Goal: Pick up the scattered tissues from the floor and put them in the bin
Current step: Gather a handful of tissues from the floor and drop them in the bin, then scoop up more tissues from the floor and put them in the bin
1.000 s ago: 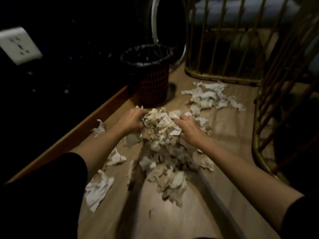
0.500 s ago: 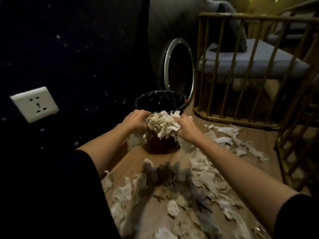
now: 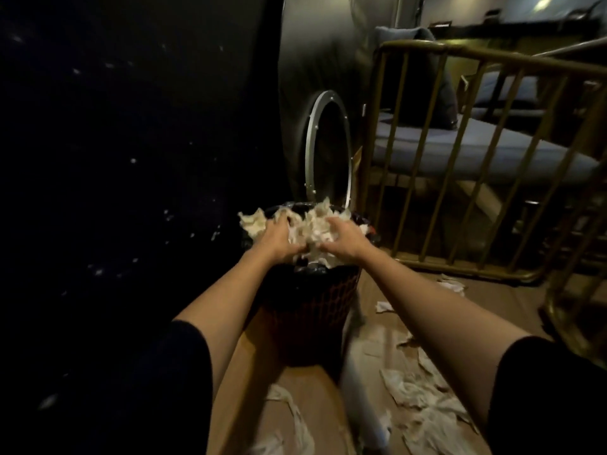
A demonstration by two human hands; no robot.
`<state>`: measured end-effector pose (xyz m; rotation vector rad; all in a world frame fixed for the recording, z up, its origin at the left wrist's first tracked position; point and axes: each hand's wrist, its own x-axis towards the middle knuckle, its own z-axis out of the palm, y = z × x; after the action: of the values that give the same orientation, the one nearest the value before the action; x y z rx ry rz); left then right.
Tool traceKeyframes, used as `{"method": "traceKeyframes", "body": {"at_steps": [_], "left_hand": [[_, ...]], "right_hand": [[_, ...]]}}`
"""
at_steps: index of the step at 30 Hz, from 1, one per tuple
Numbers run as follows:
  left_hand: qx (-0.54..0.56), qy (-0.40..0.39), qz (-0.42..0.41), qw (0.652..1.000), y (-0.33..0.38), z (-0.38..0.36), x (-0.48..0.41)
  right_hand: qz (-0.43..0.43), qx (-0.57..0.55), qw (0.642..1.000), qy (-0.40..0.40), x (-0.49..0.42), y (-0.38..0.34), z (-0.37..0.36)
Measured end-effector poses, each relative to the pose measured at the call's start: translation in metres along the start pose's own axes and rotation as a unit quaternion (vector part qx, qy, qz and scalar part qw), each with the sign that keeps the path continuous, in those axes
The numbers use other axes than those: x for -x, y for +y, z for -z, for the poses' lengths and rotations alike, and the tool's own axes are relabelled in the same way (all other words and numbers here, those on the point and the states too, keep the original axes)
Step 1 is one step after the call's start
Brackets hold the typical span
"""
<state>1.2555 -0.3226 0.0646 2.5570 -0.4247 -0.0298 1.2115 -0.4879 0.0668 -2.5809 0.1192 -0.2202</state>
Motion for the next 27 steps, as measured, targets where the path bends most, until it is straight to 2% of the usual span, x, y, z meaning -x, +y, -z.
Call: {"method": "traceKeyframes", "body": {"at_steps": [1,3,5,10,13,15,18,21,24,27], "left_hand": [[-0.013,-0.002,0.006,1.000,-0.006,-0.006,-0.001],[-0.003,0.060,0.015,0.998,-0.009,-0.014,0.000],[0.008,0.137,0.004,0.991,0.000,-0.017,0.003],[0.016,0.242,-0.168,0.956,0.044,-0.028,0.022],[0.018,0.255,-0.266,0.929,0.057,-0.054,0.053],[0.013,0.246,-0.310,0.918,0.058,-0.077,0.081],[0.004,0.175,-0.299,0.938,0.044,-0.125,0.129],[-0.045,-0.025,-0.271,0.961,0.019,-0.182,0.191],[-0.103,-0.225,-0.202,0.948,-0.002,-0.226,0.250],[-0.116,-0.326,-0.152,0.926,-0.011,-0.257,0.283]], "right_hand": [[-0.004,0.005,1.000,-0.022,-0.001,0.004,-0.005],[-0.008,-0.013,0.999,-0.041,0.001,0.008,-0.011],[0.012,-0.032,0.999,-0.012,0.004,0.012,-0.011],[0.129,-0.032,0.980,0.149,0.028,0.025,-0.003],[0.180,-0.036,0.959,0.215,0.066,0.043,-0.011],[0.183,-0.028,0.957,0.221,0.095,0.065,-0.019],[0.127,-0.025,0.977,0.169,0.145,0.109,-0.038],[0.024,-0.019,0.999,0.038,0.214,0.157,-0.071],[-0.107,-0.017,0.989,-0.104,0.295,0.196,-0.103],[-0.157,0.036,0.968,-0.190,0.355,0.219,-0.117]]}}
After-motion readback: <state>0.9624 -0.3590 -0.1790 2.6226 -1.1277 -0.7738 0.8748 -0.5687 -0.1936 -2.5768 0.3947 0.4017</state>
